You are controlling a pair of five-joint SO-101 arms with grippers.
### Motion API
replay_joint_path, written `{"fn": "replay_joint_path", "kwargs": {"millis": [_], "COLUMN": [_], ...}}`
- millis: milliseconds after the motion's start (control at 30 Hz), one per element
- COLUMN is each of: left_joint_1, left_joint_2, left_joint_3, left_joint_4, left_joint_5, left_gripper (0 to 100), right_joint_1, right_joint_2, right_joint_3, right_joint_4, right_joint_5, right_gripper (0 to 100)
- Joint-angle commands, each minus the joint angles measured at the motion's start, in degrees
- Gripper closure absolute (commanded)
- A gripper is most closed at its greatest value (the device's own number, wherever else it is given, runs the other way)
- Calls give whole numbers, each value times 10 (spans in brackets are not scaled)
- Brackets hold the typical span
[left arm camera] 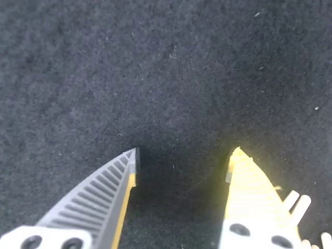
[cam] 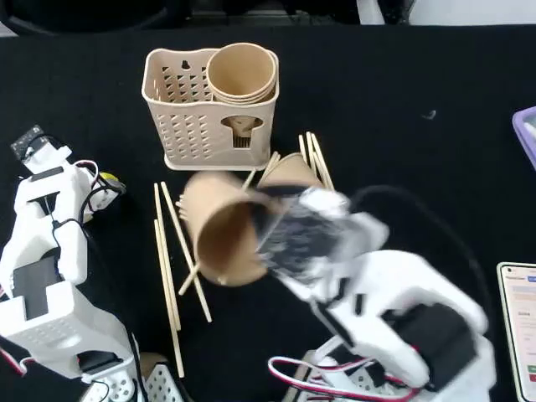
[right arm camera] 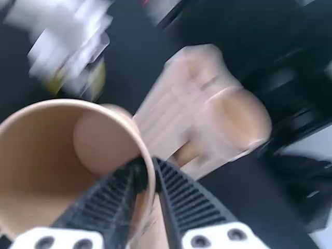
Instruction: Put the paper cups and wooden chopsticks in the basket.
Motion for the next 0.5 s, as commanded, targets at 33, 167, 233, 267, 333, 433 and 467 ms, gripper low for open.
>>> {"fn": "replay_joint_path", "kwargs": {"millis": [33, 167, 233, 267, 333, 433, 467], "left_joint_1": [-16, -16, -16, -15, -15, -15, -15], "left_joint_2": [4, 4, 4, 4, 4, 4, 4], "left_joint_3": [-22, -22, -22, -22, -21, -21, -21], "left_joint_4": [1, 1, 1, 1, 1, 1, 1], "left_joint_5": [4, 4, 4, 4, 4, 4, 4], "left_gripper": [708, 708, 708, 708, 708, 708, 708], "right_joint_1": [80, 113, 126, 133, 145, 156, 156], "right_joint_2": [105, 217, 273, 303, 360, 438, 461], "right_joint_3": [-103, -165, -206, -230, -283, -366, -392], "right_joint_4": [-83, -135, -148, -148, -146, -145, -144], "right_joint_5": [-18, -57, -69, -80, -107, -126, -126], "right_gripper": [988, 988, 988, 988, 988, 988, 988]}}
